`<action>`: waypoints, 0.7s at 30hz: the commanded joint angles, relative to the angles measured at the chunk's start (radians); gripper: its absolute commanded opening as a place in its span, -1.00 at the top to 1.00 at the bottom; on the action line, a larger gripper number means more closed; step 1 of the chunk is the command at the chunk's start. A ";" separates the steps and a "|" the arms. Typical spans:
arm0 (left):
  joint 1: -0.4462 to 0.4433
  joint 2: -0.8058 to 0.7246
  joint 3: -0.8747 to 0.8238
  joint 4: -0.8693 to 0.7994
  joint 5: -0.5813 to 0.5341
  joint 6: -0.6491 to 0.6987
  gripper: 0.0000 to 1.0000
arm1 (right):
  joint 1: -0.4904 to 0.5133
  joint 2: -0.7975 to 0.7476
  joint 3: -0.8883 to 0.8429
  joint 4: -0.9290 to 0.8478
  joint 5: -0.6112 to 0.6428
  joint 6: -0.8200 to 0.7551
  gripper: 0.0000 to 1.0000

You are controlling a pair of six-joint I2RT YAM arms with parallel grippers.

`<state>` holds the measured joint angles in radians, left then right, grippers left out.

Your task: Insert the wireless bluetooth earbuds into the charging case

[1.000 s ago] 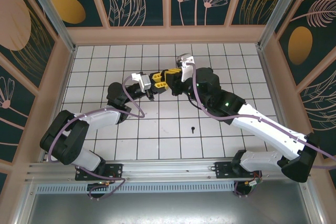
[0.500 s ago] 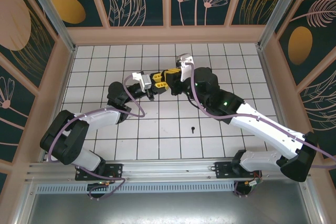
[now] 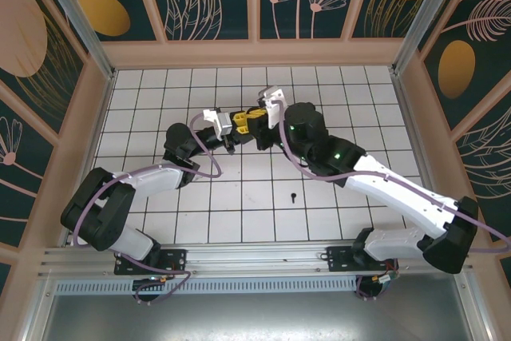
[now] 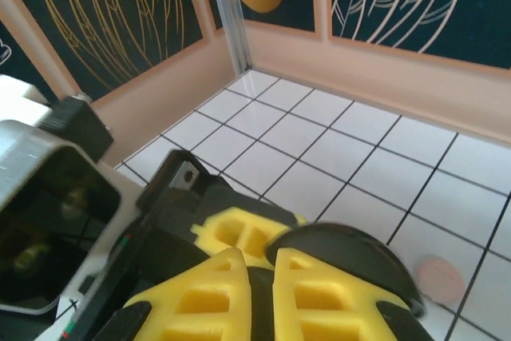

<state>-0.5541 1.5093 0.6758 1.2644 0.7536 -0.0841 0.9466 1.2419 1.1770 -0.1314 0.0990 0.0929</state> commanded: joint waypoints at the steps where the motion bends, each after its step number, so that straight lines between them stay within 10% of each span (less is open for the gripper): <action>1: -0.009 -0.021 0.042 0.074 0.026 -0.014 1.00 | 0.009 0.048 0.025 -0.104 -0.037 -0.052 0.80; 21: -0.009 -0.012 0.028 0.061 0.017 0.023 1.00 | 0.003 -0.101 0.071 -0.004 0.012 0.088 0.80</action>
<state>-0.5575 1.5101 0.6868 1.2774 0.7559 -0.0814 0.9489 1.2022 1.2129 -0.1684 0.1104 0.1410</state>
